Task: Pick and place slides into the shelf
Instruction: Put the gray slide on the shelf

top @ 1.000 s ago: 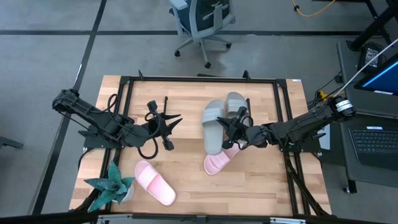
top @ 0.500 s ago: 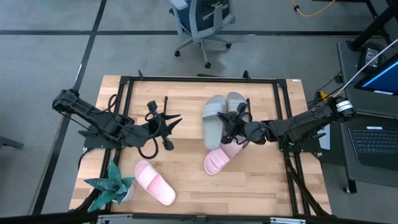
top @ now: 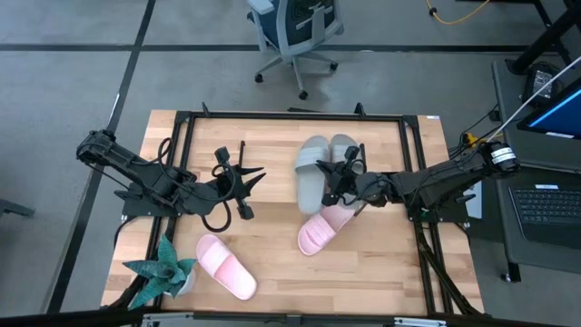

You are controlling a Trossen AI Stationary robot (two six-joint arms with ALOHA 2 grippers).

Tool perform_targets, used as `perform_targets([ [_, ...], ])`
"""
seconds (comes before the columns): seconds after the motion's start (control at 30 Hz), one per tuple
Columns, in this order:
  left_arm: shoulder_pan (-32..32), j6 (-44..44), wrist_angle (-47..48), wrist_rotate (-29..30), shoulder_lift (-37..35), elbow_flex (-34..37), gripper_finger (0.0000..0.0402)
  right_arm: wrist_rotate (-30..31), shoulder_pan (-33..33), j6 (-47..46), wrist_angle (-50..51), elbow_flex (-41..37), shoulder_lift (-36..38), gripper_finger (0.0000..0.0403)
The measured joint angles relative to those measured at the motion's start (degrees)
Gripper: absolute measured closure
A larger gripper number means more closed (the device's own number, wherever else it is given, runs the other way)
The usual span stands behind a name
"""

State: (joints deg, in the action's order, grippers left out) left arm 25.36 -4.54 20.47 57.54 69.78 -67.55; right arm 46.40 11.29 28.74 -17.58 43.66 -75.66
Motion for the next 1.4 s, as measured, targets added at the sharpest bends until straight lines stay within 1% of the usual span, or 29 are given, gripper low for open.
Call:
perform_targets([
  [0.07, 0.0, 0.01, 0.02, 0.0, 0.0, 0.0, 0.035, -0.31, -0.33, 0.04, 0.04, 0.0, 0.0, 0.0391],
  [0.23, 0.0, 0.04, 0.02, 0.0, 0.0, 0.0, 0.035, -3.44, -1.42, 0.07, 0.1, 0.0, 0.0, 0.0391],
  [0.47, 0.0, 0.04, 0.02, -0.02, 0.0, 0.0, 0.035, -3.6, -3.23, 0.54, 0.12, 0.0, 0.0, 0.0391],
  [0.7, 0.02, 0.04, 0.02, 0.0, 0.0, 0.0, 0.035, -4.78, -3.32, 1.86, 0.1, 0.0, 0.0, 0.0391],
  [0.9, 0.0, 0.07, 0.02, 0.0, 0.0, 0.0, 0.035, -7.55, -4.34, 2.46, 0.1, 0.0, 0.0, 0.0391],
  [1.4, 0.04, 1.01, 0.68, 0.0, 0.0, 0.0, 0.035, -7.6, -4.8, 3.19, 0.26, 0.0, 0.0, 0.0391],
])
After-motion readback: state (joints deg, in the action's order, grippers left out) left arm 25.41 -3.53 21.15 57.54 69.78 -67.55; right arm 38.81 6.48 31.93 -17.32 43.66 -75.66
